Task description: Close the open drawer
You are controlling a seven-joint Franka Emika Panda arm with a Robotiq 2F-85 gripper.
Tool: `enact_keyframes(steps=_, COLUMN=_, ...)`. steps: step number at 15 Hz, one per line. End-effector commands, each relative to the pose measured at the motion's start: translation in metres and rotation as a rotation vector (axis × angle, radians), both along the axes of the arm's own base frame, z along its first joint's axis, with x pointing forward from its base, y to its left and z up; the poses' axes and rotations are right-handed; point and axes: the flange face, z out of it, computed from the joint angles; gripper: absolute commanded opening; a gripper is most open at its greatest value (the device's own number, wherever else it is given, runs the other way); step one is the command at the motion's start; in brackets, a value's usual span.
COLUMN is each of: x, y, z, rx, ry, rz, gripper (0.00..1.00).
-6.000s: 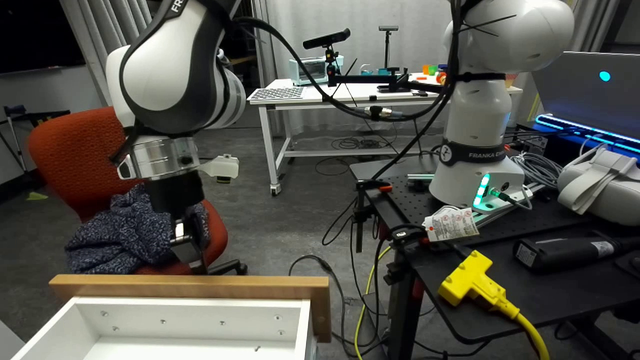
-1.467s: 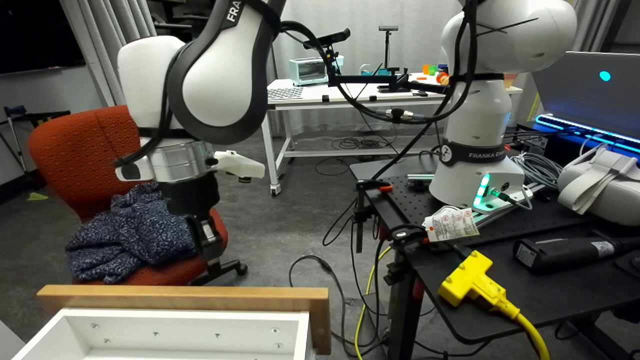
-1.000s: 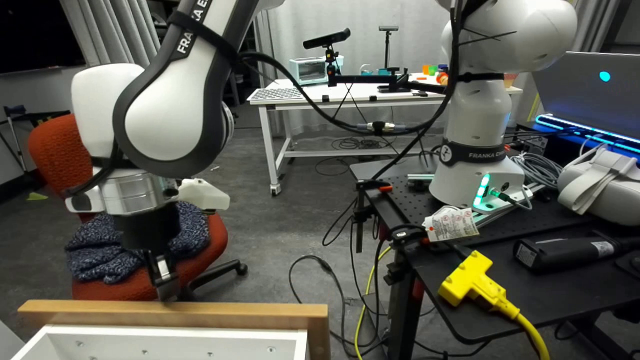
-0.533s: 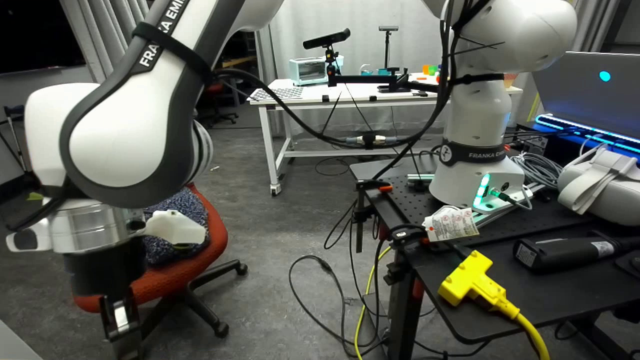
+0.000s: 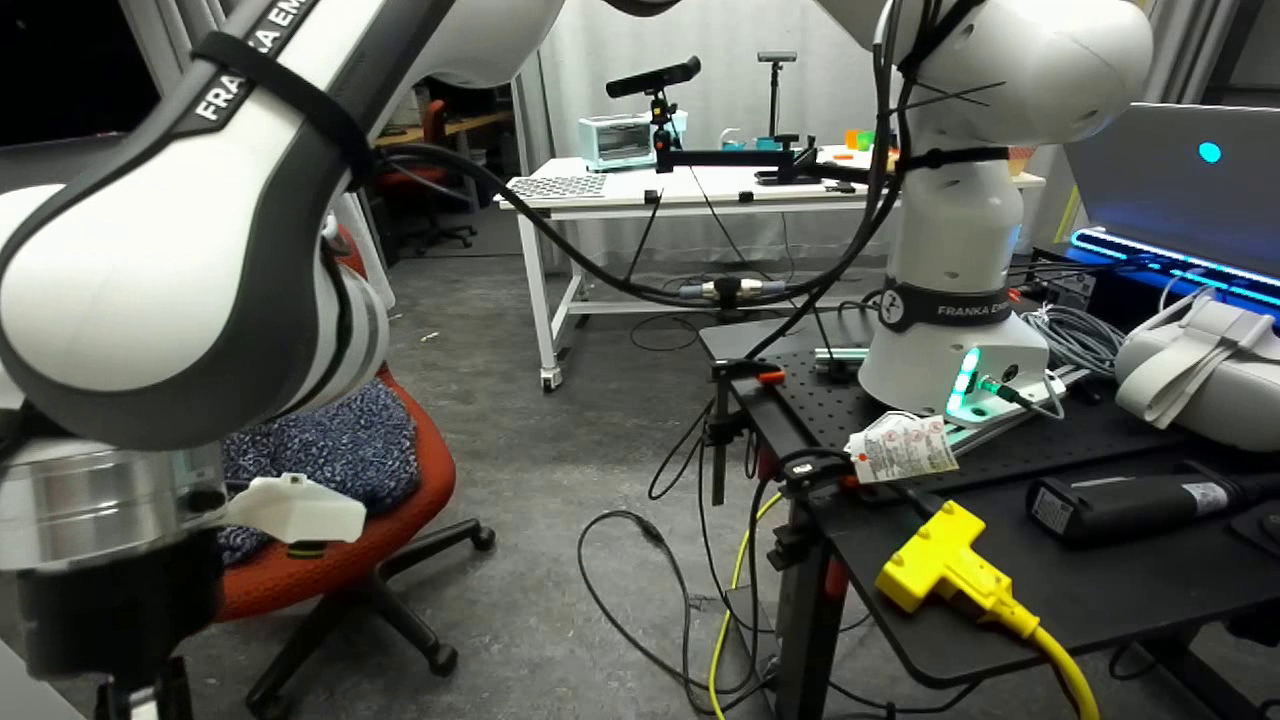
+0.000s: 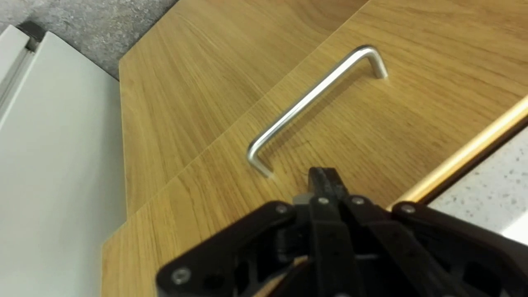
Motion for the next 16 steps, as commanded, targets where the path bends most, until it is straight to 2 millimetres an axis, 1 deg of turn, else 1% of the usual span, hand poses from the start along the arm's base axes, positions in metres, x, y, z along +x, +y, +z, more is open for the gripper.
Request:
enact_keyframes(steps=1, x=0.014, y=0.009, z=-0.001, rx=0.081, ry=0.011, rz=0.029, gripper=0.0)
enact_keyframes(steps=4, x=0.019, y=0.011, z=-0.002, rx=0.097, ry=0.02, rz=0.04, gripper=0.0)
enact_keyframes(steps=7, x=0.021, y=0.007, z=-0.001, rx=0.1, ry=0.026, rz=0.041, gripper=0.0)
enact_keyframes(steps=10, x=0.022, y=0.002, z=0.004, rx=0.078, ry=0.015, rz=0.047, gripper=0.0)
enact_keyframes(steps=12, x=0.02, y=-0.003, z=0.01, rx=0.031, ry=0.003, rz=0.066, gripper=0.0)
enact_keyframes(steps=16, x=0.012, y=-0.021, z=0.017, rx=-0.064, ry=0.014, rz=0.097, gripper=0.0)
